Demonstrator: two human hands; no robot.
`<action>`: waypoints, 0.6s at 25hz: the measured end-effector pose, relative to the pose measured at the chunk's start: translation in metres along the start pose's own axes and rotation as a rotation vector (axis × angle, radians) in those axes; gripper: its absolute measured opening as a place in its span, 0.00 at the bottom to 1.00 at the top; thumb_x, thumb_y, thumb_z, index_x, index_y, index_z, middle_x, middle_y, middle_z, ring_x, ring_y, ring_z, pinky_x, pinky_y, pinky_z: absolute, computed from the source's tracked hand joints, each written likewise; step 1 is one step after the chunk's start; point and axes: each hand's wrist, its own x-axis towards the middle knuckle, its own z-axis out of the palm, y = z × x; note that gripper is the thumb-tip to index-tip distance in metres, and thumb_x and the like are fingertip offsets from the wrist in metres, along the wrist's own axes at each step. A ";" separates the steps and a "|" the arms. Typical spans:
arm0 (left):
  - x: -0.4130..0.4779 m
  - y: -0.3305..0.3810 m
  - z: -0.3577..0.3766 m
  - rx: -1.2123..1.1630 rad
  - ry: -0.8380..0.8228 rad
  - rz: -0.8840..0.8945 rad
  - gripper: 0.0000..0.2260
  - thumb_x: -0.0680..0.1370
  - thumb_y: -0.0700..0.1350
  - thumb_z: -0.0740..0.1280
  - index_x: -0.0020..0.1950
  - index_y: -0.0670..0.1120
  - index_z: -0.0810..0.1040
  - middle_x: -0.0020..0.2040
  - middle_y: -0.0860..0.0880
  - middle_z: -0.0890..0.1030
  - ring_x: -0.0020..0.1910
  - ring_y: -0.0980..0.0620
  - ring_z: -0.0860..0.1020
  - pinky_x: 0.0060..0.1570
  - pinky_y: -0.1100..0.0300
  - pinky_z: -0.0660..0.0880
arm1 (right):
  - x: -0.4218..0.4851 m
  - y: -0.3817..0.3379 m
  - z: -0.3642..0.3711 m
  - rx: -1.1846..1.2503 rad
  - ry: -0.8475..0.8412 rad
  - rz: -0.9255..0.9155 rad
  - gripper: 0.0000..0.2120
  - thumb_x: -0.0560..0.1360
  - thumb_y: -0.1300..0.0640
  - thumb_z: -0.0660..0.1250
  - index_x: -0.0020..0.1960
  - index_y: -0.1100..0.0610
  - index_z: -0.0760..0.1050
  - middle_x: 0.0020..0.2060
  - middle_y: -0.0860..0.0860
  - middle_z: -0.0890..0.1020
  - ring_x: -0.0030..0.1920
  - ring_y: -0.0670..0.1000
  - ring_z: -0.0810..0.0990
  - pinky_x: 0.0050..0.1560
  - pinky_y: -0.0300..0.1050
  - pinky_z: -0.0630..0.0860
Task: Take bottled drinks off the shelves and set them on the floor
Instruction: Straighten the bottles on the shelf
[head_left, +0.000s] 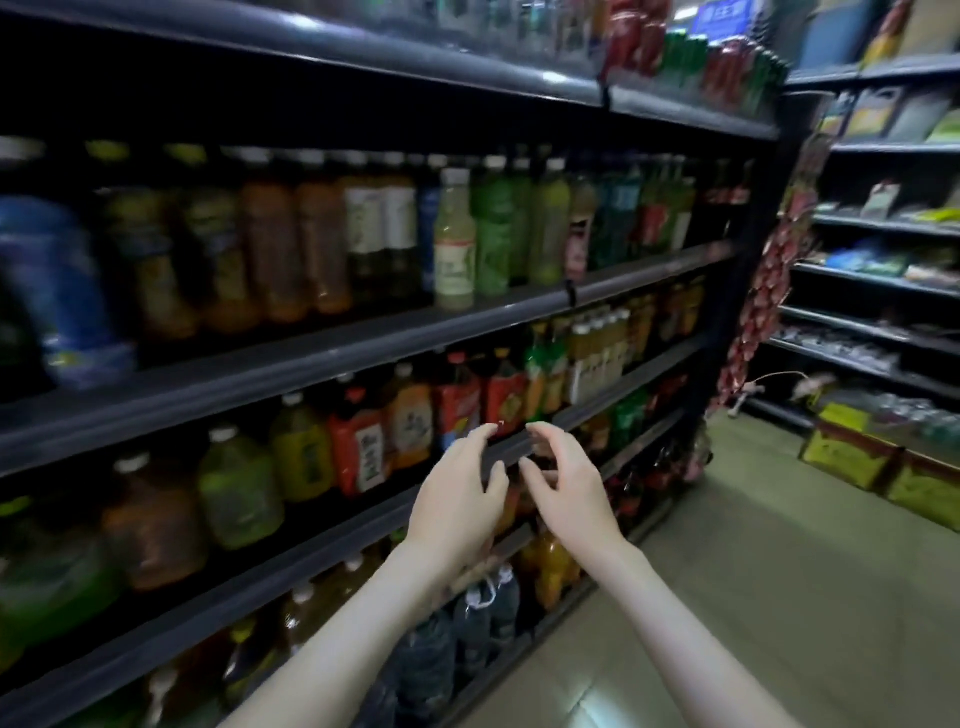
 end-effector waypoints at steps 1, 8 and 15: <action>0.024 0.003 0.020 0.003 0.011 0.026 0.20 0.81 0.50 0.58 0.74 0.54 0.62 0.70 0.56 0.68 0.66 0.58 0.70 0.56 0.67 0.67 | 0.020 0.020 -0.013 0.003 0.008 0.009 0.20 0.80 0.55 0.62 0.71 0.51 0.65 0.64 0.44 0.70 0.63 0.41 0.70 0.63 0.44 0.73; 0.233 0.038 0.186 0.043 0.005 0.133 0.21 0.81 0.47 0.58 0.74 0.51 0.62 0.71 0.54 0.67 0.68 0.57 0.67 0.55 0.72 0.60 | 0.190 0.180 -0.134 -0.069 0.057 0.040 0.23 0.80 0.58 0.62 0.72 0.45 0.63 0.62 0.40 0.70 0.62 0.35 0.69 0.60 0.36 0.72; 0.381 0.064 0.324 0.156 -0.052 0.132 0.22 0.81 0.49 0.57 0.75 0.53 0.58 0.72 0.55 0.64 0.67 0.56 0.68 0.57 0.64 0.71 | 0.327 0.337 -0.221 -0.074 0.045 0.130 0.24 0.80 0.58 0.62 0.73 0.48 0.61 0.65 0.43 0.69 0.63 0.38 0.68 0.63 0.39 0.71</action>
